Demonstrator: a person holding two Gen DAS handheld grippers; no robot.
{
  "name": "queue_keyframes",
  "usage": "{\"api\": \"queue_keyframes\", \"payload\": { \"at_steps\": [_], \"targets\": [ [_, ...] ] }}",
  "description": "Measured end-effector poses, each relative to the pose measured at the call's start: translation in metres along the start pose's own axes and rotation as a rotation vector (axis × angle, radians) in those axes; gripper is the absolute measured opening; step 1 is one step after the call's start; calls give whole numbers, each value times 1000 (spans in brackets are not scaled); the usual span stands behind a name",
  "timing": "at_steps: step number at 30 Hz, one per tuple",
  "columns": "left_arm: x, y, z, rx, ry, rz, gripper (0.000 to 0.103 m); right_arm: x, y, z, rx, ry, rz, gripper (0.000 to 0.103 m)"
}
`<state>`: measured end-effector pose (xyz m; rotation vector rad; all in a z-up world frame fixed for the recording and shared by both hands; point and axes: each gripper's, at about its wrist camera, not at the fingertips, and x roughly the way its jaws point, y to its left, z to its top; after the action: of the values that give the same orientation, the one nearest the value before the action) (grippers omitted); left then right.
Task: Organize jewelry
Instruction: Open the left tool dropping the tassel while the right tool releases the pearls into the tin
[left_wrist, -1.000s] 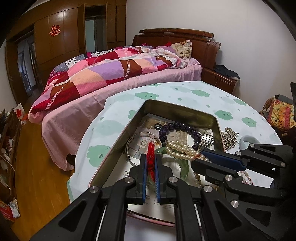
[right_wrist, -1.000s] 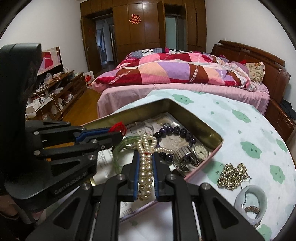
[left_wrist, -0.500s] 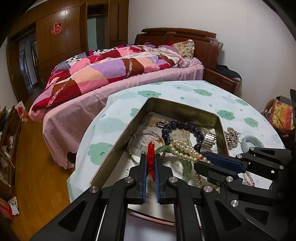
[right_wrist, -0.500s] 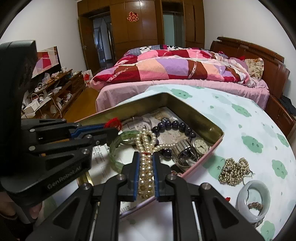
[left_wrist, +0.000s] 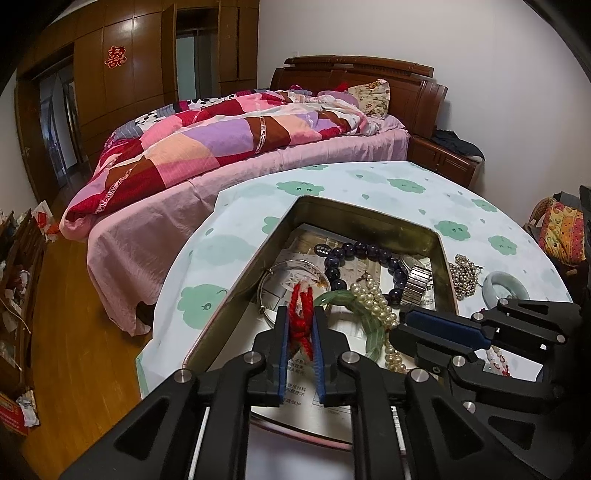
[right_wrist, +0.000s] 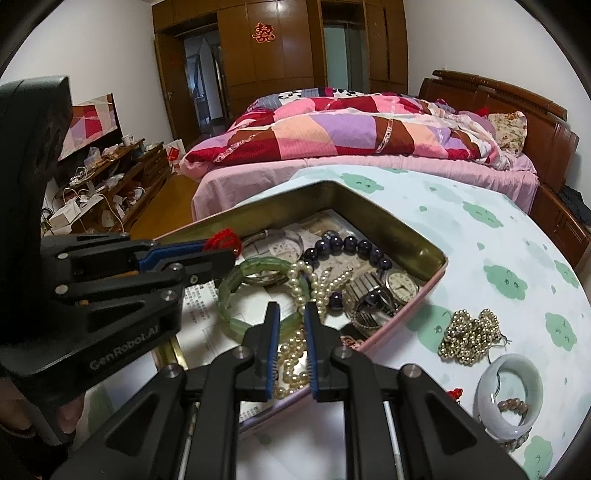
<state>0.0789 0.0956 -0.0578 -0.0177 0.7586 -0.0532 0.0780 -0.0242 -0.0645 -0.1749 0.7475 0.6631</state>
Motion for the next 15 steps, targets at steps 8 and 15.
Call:
{"api": "queue_keyframes", "payload": {
  "at_steps": [8,15],
  "targets": [
    [-7,-1,2,1,-34,40,58,-1,0,0,-2,-6,-4,20],
    [-9,2,4,-8,-46,42,62,-6,3,1,-15,-30,-21,45]
  ]
}}
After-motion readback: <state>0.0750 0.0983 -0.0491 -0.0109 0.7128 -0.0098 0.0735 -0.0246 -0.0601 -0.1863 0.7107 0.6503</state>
